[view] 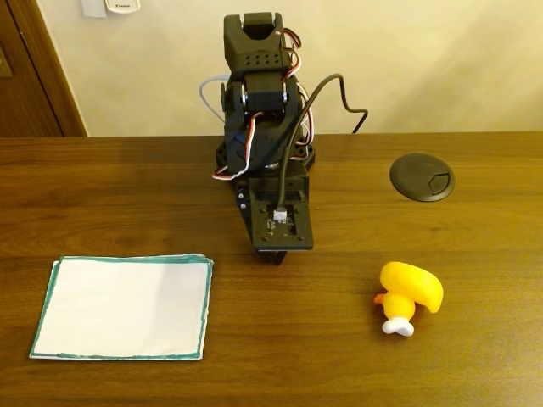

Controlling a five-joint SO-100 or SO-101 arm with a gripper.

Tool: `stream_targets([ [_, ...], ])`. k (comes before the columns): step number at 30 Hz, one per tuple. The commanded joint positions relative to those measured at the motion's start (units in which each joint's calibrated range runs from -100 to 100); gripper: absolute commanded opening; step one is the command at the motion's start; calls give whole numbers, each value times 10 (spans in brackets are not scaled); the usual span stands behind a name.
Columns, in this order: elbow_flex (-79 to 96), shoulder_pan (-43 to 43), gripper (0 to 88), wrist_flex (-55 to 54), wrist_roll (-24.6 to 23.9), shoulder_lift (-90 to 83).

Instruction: Grab the yellow duck toy and put inside the green color rectangle box on the table

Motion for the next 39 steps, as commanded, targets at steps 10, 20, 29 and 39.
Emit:
stream_targets([
  [10,1,16,21,5,-7,0],
  [20,-147,-5,259,65,7,0],
  [29,-453,-70,371,52,14,312],
  [39,-492,-377,520,-212,-49,616],
])
